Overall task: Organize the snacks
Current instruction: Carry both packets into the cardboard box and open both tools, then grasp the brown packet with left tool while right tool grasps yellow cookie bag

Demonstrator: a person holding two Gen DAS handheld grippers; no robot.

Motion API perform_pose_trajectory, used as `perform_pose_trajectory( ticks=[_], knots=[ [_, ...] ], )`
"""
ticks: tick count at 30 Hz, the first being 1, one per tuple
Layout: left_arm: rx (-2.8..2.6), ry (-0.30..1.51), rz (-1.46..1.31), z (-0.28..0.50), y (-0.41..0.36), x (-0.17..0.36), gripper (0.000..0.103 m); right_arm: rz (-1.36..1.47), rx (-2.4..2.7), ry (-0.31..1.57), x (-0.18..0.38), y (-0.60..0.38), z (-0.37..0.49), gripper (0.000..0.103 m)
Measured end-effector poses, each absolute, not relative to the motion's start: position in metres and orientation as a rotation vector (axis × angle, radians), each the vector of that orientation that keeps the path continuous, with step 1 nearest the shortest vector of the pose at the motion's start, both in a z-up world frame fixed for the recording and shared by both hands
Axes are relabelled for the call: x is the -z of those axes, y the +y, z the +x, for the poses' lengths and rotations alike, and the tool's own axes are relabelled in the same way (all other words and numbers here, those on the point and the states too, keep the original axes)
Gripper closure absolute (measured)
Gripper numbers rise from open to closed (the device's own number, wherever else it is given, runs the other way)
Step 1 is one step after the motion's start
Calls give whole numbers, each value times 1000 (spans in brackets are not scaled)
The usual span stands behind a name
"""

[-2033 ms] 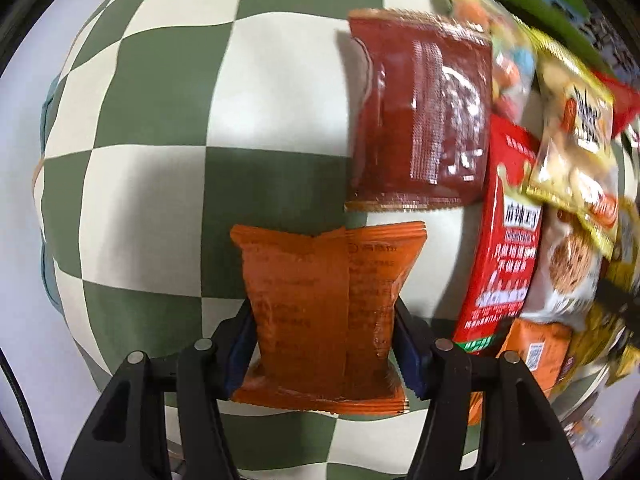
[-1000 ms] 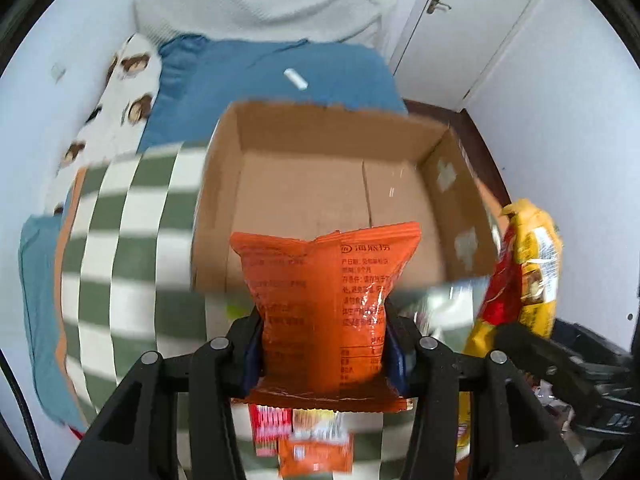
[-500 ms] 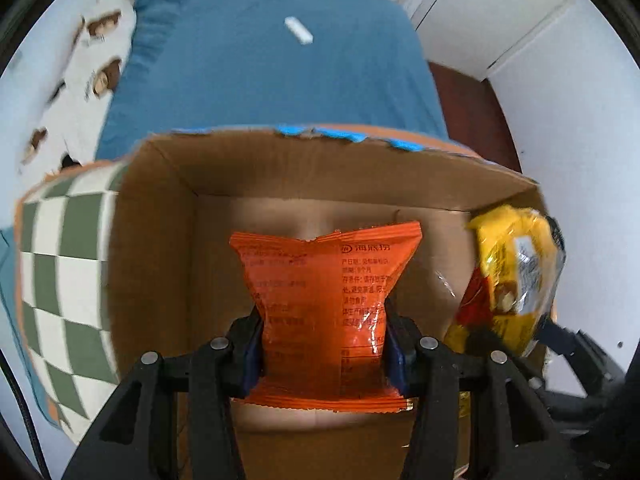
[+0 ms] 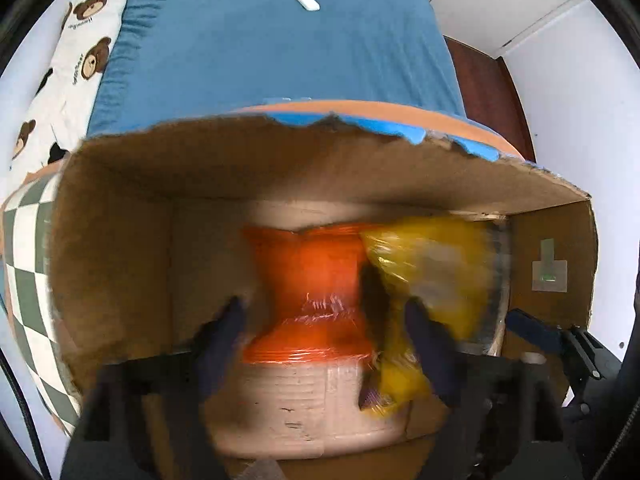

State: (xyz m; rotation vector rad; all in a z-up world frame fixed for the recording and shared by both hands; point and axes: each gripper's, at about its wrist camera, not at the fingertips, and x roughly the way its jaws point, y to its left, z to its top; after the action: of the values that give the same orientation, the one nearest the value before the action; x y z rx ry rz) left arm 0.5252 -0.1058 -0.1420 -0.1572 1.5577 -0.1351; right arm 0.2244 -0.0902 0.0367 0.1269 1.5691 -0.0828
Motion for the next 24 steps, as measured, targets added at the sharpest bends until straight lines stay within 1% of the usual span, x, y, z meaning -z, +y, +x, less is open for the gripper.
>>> perform_pose_trajectory(
  ticks=[1,7,15,24],
  knots=[
    [129,1547,-148,524,-105,140,6,120,85,1571,-35,-90,223,5],
    [109,1519,-151,520,-97,129,6,98,92,1566,-40,-93,212,5],
    [71,1444,-131,493,-96,99,6,45,126,1500,-81,-85,175,5],
    [64,1329,-143,441,-91,45,6,32,129,1392,-124,-66,130,5]
  ],
)
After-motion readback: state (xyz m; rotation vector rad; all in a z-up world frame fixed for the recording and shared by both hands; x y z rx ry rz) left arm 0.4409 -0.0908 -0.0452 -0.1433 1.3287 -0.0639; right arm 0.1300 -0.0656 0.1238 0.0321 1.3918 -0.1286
